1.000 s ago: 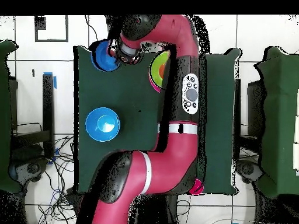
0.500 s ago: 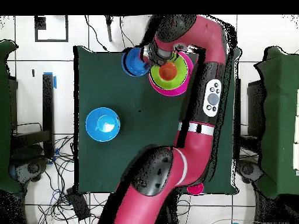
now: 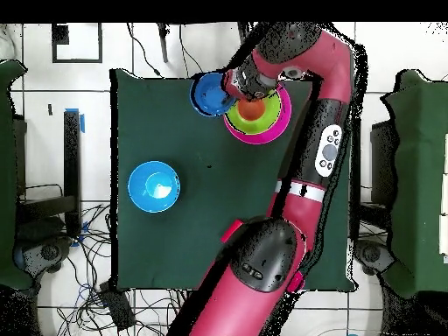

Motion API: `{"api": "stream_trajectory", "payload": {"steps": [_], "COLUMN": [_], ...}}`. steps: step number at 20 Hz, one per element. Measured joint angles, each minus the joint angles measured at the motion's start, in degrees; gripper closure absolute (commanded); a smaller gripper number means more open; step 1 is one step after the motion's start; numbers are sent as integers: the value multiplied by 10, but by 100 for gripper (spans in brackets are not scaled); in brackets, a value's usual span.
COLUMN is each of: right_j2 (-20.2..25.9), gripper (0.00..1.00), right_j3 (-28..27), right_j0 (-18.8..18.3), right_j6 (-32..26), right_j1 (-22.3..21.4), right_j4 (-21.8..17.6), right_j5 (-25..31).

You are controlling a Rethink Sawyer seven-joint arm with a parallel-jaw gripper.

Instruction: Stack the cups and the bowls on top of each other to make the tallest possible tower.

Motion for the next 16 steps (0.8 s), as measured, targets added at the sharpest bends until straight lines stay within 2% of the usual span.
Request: {"api": "stream_trajectory", "payload": {"steps": [2,8,10,11,16], "right_j2": [45,129,142,163,192], "gripper": [100,100,100,100,100], "right_j3": [0,0,-1,-1,-1], "right_j0": [-5,-5,-5,-5,-5], "right_j6": [0,0,0,0,0], "right_j1": [6,17,18,18,17], "right_j4": [0,-9,-16,-35,-102], "right_j5": [24,55,57,61,61]}}
